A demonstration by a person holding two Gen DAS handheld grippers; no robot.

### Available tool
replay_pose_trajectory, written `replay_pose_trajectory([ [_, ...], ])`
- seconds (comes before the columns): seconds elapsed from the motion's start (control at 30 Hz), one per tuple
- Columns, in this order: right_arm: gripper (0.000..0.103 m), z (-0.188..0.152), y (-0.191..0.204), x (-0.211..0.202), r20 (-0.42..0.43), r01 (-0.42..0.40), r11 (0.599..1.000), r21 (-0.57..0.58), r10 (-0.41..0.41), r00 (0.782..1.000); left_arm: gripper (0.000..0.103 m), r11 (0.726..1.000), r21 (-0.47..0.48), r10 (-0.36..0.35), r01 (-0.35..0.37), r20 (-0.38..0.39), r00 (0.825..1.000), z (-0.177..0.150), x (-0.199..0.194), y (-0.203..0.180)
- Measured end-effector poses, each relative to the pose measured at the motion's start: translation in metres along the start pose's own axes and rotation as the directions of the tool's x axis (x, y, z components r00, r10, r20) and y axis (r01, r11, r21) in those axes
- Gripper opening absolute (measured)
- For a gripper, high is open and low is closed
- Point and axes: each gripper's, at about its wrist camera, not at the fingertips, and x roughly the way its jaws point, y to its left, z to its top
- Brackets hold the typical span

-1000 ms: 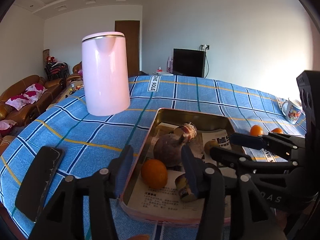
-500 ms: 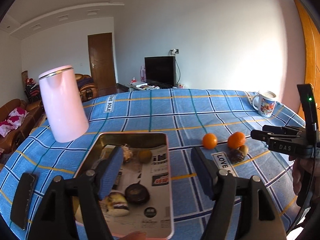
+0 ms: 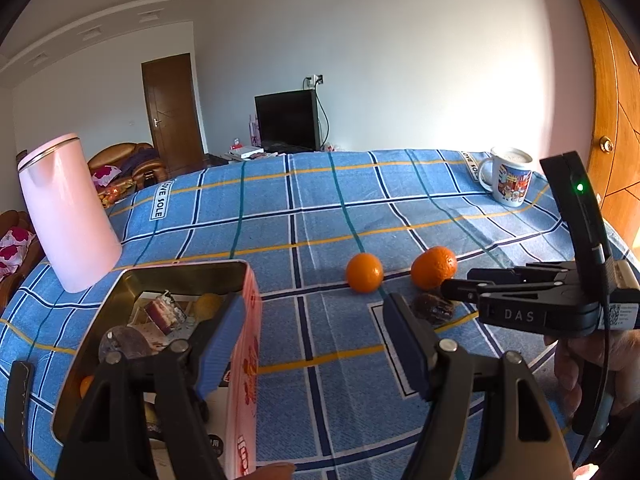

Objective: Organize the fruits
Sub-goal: 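Grasp a brown snack with the left tool while the right tool grasps another yellow-green fruit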

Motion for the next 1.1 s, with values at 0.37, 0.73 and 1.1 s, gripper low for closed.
replay_pose_trajectory([
  [0.37,0.035,-0.001,-0.012,0.004,-0.014,-0.075,0.994,0.081,0.076,0.997,0.078,1.000,0.009,-0.004,0.004,-0.020,1.000,0.002,0.011,-0.011],
  [0.73,0.029,-0.005,-0.015,-0.022,0.075,0.060,0.998,0.022,-0.062,0.995,0.078,0.996,0.045,-0.070,0.074,-0.081,0.994,0.005,0.031,-0.041],
  [1.1,0.029,-0.006,-0.033,-0.042,0.167,0.134,0.990,0.040,-0.139,0.976,0.068,0.981,0.106,-0.132,0.163,-0.250,0.959,0.004,0.075,-0.083],
])
